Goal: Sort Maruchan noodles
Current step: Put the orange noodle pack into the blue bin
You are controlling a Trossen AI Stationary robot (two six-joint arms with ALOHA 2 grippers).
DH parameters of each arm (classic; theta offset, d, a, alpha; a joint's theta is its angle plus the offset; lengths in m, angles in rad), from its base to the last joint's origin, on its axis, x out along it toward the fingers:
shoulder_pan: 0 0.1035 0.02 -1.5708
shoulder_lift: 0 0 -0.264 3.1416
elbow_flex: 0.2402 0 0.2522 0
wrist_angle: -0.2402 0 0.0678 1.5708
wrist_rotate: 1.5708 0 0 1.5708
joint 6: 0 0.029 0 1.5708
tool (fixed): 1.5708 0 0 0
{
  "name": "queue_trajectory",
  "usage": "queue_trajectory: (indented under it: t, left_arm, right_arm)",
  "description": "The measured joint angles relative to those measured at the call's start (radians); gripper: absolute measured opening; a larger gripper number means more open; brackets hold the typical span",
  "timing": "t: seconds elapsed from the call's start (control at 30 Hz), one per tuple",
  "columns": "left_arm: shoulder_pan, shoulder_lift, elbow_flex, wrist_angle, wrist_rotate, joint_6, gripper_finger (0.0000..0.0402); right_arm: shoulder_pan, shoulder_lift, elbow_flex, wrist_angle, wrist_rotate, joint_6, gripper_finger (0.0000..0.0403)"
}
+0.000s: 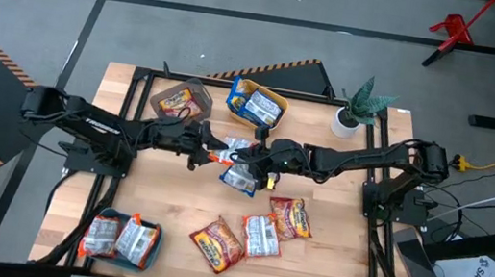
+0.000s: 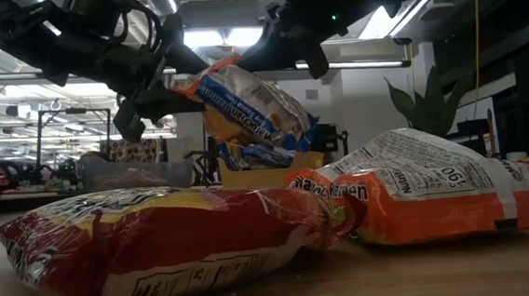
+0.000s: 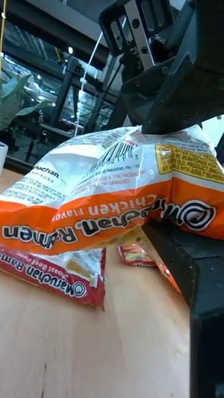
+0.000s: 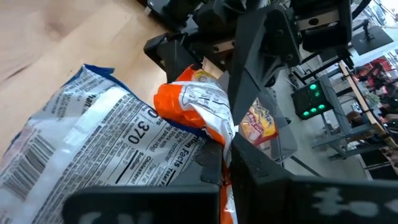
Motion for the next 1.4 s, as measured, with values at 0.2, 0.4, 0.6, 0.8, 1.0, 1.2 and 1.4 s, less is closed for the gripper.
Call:
queue_trajectory:
  t: [0.2, 0.4, 0.6, 0.8, 1.0, 1.2, 1.4]
  left_arm:
    - [0.0, 0.0, 0.0, 0.027, -0.008, 0.004, 0.0231]
    - [-0.006, 0.0, 0.0, 0.045, -0.008, 0.007, 0.022]
    - [-0.006, 0.0, 0.0, 0.045, -0.008, 0.025, 0.0164]
    - [-0.006, 0.0, 0.0, 0.045, -0.01, 0.034, 0.0118]
    - [0.003, 0.0, 0.0, 0.045, -0.072, 0.037, 0.01]
    - [0.062, -0.001, 0.0, 0.044, -0.069, 0.096, 0.0099]
    - [0.114, -0.002, 0.001, 0.048, 0.094, 0.21, 0.0099]
  right_arm:
    - [0.0, 0.0, 0.0, 0.021, -0.019, -0.003, 0.0]
    - [0.0, 0.0, 0.0, 0.055, -0.026, -0.037, 0.0]
    - [0.0, 0.0, 0.0, 0.051, -0.045, -0.028, 0.0]
    - [-0.002, 0.0, 0.0, 0.043, -0.071, -0.025, 0.0006]
    - [-0.002, 0.0, 0.0, 0.01, -0.07, -0.005, 0.0051]
    - [-0.002, 0.0, 0.001, -0.1, -0.069, 0.104, 0.0129]
    - [-0.002, 0.002, 0.0, -0.284, -0.082, 0.23, 0.0193]
